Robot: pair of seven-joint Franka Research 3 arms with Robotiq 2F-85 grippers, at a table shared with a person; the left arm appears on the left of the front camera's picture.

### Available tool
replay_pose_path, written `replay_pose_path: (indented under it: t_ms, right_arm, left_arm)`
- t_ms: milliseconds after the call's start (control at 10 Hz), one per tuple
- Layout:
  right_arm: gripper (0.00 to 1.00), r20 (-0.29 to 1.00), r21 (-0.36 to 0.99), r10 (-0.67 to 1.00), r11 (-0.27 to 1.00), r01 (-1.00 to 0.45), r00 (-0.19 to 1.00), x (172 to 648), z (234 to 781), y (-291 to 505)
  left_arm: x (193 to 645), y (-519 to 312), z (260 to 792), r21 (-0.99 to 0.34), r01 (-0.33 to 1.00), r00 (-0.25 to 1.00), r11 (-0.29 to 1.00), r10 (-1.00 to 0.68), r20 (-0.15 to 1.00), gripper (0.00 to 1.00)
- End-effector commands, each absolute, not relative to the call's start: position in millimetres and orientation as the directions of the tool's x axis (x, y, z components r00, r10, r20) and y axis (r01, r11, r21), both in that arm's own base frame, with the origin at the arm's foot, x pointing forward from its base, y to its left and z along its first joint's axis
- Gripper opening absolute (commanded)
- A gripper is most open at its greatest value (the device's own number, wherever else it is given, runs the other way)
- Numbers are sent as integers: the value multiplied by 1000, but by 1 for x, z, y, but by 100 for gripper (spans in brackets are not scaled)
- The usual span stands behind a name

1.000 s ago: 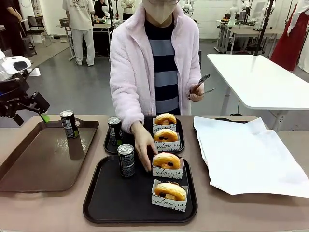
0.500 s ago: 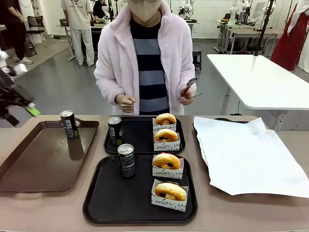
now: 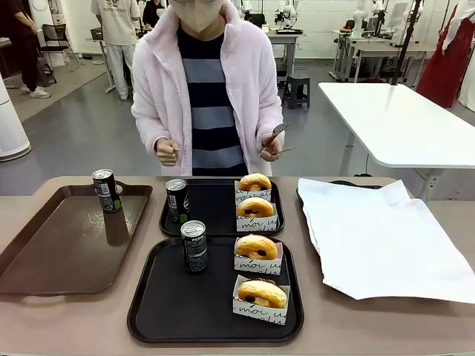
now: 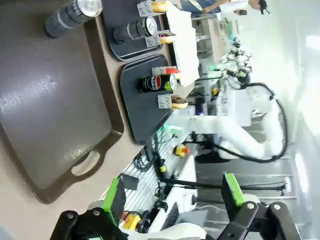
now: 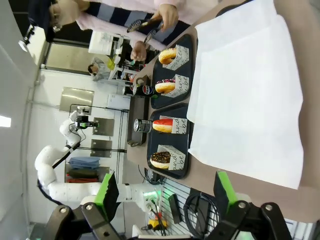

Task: Set up donuts and drinks on trays.
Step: Pick up one Pepsi coke from the Handle tray and place it on the Flat Tray without a Pepsi coke.

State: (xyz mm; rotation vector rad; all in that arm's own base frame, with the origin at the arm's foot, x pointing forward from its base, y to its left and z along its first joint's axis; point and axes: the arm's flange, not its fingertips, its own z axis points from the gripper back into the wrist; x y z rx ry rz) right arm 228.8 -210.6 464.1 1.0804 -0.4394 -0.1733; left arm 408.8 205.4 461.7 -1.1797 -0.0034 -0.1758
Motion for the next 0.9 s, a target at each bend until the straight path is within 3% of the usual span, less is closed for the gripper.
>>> replay_pose_path:
  t_ms: [0, 200, 800]
  right_arm:
    - [100, 270, 886, -348, 454, -91, 898, 231, 465, -210]
    - [100, 270, 886, -348, 454, -91, 898, 231, 465, -210]
    - [100, 270, 886, -348, 454, -91, 898, 231, 465, -210]
  left_arm:
    - [431, 237, 428, -945, 43, 999, 325, -27, 36, 100]
    - [442, 258, 404, -956, -43, 999, 291, -1, -45, 100]
    - [429, 266, 379, -953, -32, 999, 302, 11, -30, 100]
